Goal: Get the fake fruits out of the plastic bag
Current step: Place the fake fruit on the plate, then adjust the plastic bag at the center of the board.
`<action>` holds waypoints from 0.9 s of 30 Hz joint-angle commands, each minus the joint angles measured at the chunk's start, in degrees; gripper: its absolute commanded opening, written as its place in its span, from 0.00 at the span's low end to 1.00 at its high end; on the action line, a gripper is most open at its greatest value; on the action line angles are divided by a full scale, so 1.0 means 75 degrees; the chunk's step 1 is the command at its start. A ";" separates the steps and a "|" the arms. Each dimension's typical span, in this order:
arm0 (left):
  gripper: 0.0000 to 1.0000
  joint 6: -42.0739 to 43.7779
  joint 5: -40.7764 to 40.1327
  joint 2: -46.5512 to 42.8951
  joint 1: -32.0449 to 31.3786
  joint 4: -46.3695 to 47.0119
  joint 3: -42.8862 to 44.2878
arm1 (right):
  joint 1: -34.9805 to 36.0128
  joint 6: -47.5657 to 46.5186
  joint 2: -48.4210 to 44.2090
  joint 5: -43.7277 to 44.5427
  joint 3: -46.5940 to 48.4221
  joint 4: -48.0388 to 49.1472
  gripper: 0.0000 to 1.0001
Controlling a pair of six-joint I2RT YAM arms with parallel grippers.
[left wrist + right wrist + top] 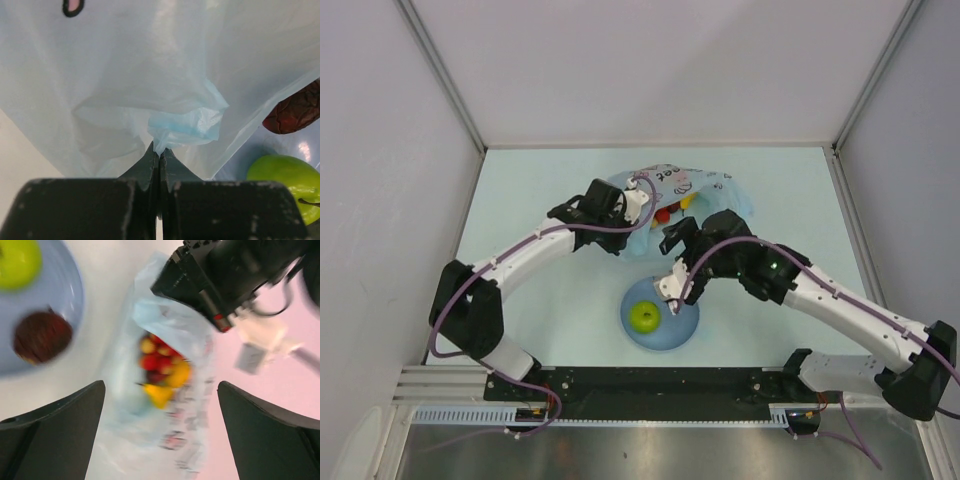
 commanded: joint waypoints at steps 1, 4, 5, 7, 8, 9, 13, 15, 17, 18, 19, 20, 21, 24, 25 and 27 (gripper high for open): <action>0.00 -0.0143 -0.0696 0.0181 0.0131 -0.0542 0.0232 | -0.0042 -0.4283 0.0007 0.0321 0.0805 -0.1680 1.00; 0.00 0.0231 -0.1810 0.0309 0.0201 -0.0600 -0.0108 | 0.0028 -0.5399 0.0207 0.0321 0.1276 -0.2607 1.00; 0.00 0.0349 -0.2009 0.0391 0.0224 -0.0635 -0.0121 | 0.0086 -0.5575 0.0207 0.0402 0.1289 -0.2689 1.00; 0.00 0.0676 -0.2701 0.0660 0.0248 -0.0729 -0.0051 | 0.0192 -0.6254 0.0207 0.0683 0.1289 -0.2888 1.00; 0.00 0.0783 -0.2923 0.0766 0.0248 -0.0787 0.0193 | 0.0250 -0.6326 0.0184 0.0916 0.1289 -0.2913 1.00; 0.00 0.0819 -0.3204 0.0860 0.0271 -0.0823 0.0347 | 0.0436 -0.6245 0.0149 0.0988 0.1289 -0.2901 1.00; 0.00 0.0808 -0.3313 0.1142 0.0295 -0.0682 0.0839 | 0.0579 -0.6372 -0.0004 0.1610 0.1278 -0.3335 1.00; 0.00 0.0726 -0.3149 0.1317 0.0202 -0.0787 0.0922 | 0.0579 -0.6606 0.0124 0.1540 0.1289 -0.3323 1.00; 0.00 0.0585 -0.2798 0.1457 0.0108 -0.0835 0.1121 | 0.0497 -0.6981 0.0253 0.1271 0.1301 -0.3288 1.00; 0.00 0.0503 -0.2692 0.1470 0.0073 -0.0835 0.1226 | 0.0462 -0.7017 0.0381 0.1200 0.1324 -0.3276 1.00; 0.00 0.0282 -0.2517 0.1505 0.0037 -0.0823 0.1447 | 0.0392 -0.6971 0.0441 0.1130 0.1336 -0.3149 1.00; 0.00 0.0141 -0.2457 0.1505 0.0037 -0.0823 0.1566 | 0.0380 -0.6530 0.0499 0.1199 0.1359 -0.3054 0.99; 0.00 0.0000 -0.2422 0.1447 0.0037 -0.0765 0.1625 | 0.0356 -0.6247 0.0546 0.1327 0.1406 -0.2938 1.00; 0.00 -0.0387 -0.2153 0.1097 0.0037 -0.0380 0.1521 | 0.0052 -0.4854 0.0944 0.1563 0.1477 -0.2271 1.00; 0.00 -0.0434 -0.2048 0.0968 0.0037 -0.0262 0.1300 | -0.0041 -0.4421 0.1165 0.1540 0.1488 -0.1619 1.00; 0.00 -0.0598 -0.1802 0.0675 0.0037 0.0147 0.0994 | -0.0416 -0.2938 0.1389 0.1458 0.1488 -0.0843 1.00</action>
